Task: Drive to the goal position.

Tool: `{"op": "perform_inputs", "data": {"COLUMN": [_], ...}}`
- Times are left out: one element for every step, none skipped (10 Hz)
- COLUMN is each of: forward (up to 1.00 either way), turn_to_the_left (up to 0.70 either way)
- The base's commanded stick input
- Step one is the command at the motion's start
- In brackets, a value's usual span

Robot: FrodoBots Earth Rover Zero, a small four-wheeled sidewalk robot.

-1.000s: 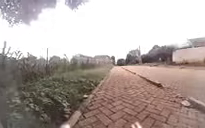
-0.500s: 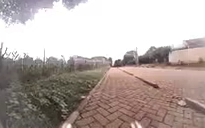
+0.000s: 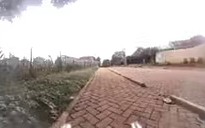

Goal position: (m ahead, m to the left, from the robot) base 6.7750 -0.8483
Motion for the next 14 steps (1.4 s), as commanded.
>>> {"op": "perform_inputs", "data": {"forward": [0.0, 0.0, 0.0, 0.0, 0.0, 0.0, 0.7, 0.7, 0.7, 0.7, 0.7, 0.7, 0.7, 0.7], "turn_to_the_left": [-0.7, -0.5, -0.07, 0.25, 0.26, 0.26, 0.04, 0.05, 0.05, 0.04, 0.01, 0.03, 0.0, 0.0]}}
